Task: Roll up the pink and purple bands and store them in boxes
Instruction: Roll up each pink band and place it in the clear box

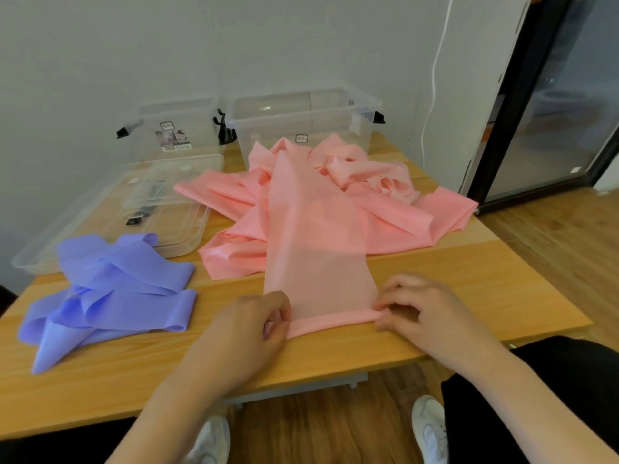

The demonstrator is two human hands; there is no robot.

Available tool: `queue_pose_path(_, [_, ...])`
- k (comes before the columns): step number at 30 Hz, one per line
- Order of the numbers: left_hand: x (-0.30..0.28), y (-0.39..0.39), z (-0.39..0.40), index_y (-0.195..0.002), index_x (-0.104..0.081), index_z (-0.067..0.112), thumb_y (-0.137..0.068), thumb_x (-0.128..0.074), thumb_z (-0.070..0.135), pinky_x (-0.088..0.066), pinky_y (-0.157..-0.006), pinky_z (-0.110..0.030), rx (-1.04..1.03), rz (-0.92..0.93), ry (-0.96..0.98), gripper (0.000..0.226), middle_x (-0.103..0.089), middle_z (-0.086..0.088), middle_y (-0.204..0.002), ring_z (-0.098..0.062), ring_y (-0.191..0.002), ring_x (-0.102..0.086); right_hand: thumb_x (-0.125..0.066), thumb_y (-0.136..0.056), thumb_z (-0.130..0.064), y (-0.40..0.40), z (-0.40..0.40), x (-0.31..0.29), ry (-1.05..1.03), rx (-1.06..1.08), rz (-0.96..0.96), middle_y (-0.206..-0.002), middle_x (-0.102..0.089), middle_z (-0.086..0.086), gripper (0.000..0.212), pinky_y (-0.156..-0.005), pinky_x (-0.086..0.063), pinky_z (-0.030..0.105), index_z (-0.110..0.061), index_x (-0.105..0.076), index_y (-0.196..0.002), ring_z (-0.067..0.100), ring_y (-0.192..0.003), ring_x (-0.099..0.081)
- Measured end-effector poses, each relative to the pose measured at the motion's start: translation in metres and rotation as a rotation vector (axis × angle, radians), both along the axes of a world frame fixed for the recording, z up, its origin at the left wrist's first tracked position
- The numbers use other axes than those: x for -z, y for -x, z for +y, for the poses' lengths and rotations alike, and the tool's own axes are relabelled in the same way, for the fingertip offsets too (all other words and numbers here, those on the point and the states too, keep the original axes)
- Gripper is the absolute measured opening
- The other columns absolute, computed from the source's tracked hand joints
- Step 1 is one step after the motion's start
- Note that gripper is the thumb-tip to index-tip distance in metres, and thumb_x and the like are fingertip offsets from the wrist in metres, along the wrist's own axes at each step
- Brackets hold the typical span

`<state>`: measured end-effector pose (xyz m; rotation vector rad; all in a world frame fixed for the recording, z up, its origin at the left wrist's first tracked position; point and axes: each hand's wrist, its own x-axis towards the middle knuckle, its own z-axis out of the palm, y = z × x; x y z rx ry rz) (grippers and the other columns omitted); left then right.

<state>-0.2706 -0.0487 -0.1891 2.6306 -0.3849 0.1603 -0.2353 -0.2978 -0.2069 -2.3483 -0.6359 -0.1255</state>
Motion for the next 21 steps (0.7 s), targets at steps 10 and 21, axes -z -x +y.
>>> queue_pose_path(10, [0.005, 0.000, 0.010, -0.083, -0.065, 0.030, -0.087, -0.061, 0.029, -0.039, -0.074, -0.009, 0.059, -0.033, 0.082, 0.006, -0.059, 0.019, -0.081, 0.004, -0.088, -0.050, -0.059, -0.087, -0.012, 0.003, 0.000, -0.003, -0.072, 0.009, 0.062, -0.084, -0.062, -0.020, 0.029, -0.074, -0.037, 0.007, -0.039, -0.060, -0.078, -0.004, -0.088, -0.054])
queue_pose_path(21, [0.014, 0.004, 0.001, -0.084, -0.055, 0.035, -0.079, -0.057, 0.035, -0.036, -0.065, -0.012, 0.061, -0.145, 0.045, 0.005, -0.049, 0.021, -0.075, 0.004, -0.077, -0.045, -0.071, -0.077, -0.012, 0.004, -0.002, -0.004, -0.039, 0.046, 0.033, -0.072, -0.056, -0.011, 0.030, -0.065, -0.039, 0.012, -0.037, -0.059, -0.066, 0.006, -0.076, -0.054])
